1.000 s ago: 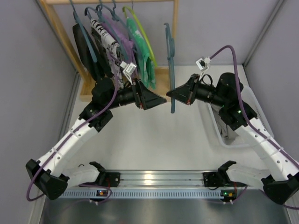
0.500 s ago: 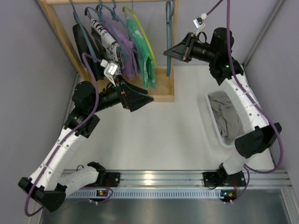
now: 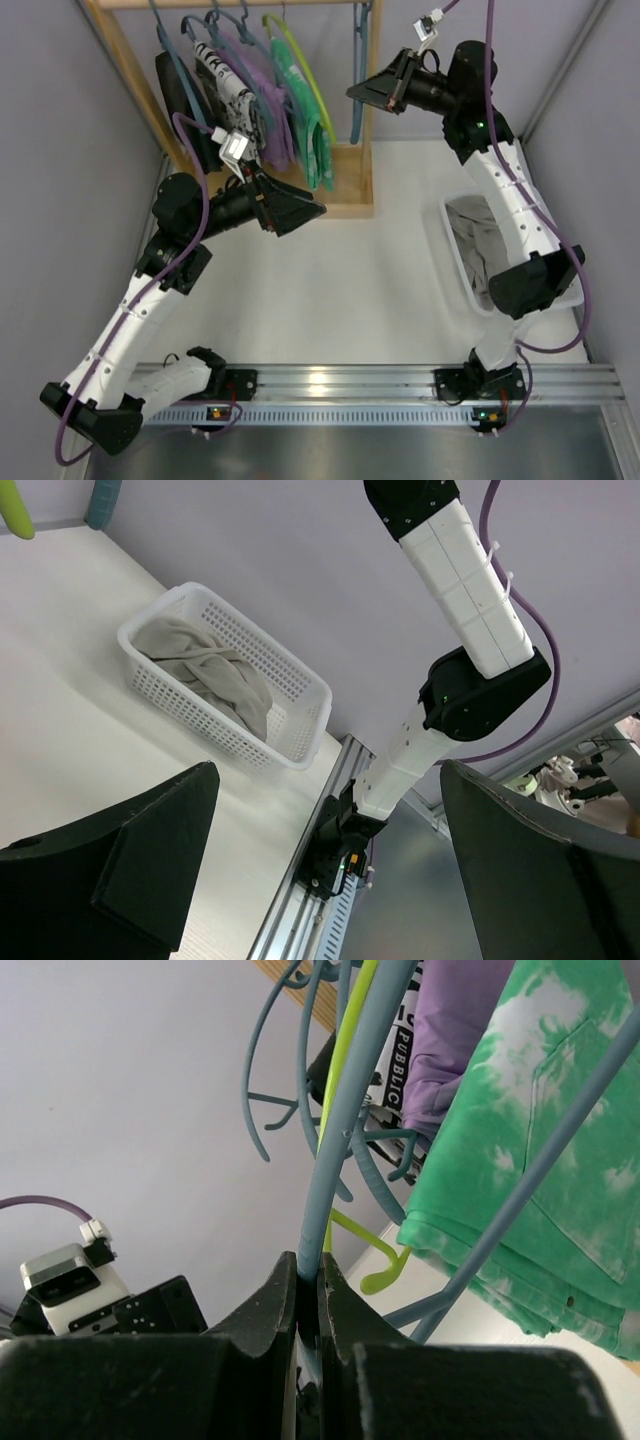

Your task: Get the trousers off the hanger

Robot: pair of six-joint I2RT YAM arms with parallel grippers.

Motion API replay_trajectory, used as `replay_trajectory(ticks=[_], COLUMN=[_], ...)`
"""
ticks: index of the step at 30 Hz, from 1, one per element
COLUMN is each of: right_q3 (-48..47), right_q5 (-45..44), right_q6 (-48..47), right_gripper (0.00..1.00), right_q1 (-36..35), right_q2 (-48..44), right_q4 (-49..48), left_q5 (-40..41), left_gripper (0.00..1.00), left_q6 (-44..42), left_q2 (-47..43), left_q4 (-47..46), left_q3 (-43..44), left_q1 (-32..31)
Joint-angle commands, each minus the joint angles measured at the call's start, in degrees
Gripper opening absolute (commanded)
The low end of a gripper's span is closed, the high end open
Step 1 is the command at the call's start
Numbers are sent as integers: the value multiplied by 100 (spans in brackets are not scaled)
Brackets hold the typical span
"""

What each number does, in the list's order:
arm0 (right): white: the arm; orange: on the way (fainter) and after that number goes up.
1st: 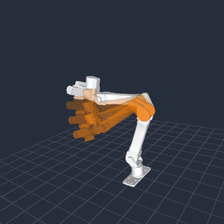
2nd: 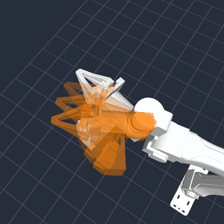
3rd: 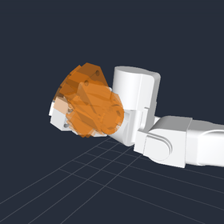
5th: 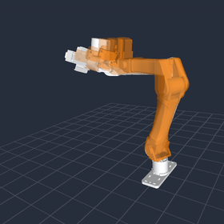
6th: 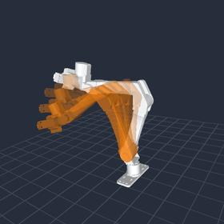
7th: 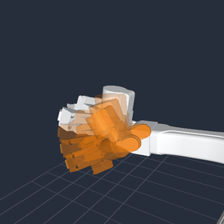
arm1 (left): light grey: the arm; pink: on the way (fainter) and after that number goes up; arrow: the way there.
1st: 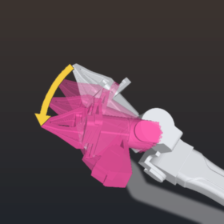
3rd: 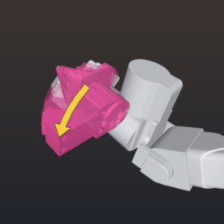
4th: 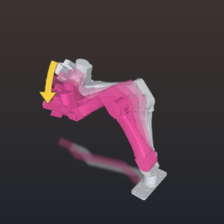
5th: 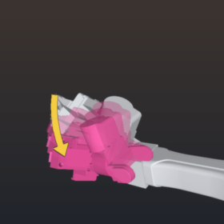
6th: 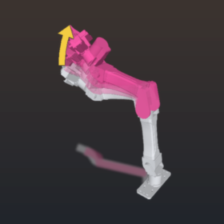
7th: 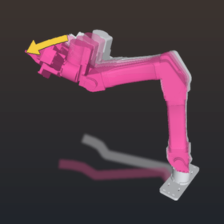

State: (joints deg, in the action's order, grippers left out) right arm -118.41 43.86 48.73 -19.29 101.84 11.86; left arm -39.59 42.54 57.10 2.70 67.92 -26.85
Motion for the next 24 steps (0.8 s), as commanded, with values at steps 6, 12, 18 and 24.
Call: replay_trajectory(ticks=[6, 12, 18, 24], right_q3=[-428, -350, -823, -658], right_q5=[-26, -35, -175, -123], right_q6=[58, 58, 146, 225], right_gripper=[0, 0, 0, 0], right_q1=[144, 268, 470, 488], right_q2=[432, 626, 819, 899], right_q4=[-254, -131, -175, -210], left_q5=[4, -4, 31, 92], left_gripper=[99, 99, 99, 98], left_q6=[114, 184, 193, 316], left_q2=[-155, -156, -155, -50], left_q4=[-138, -129, -94, -85], left_q3=[-16, -60, -60, -77], left_q1=[127, 180, 207, 242])
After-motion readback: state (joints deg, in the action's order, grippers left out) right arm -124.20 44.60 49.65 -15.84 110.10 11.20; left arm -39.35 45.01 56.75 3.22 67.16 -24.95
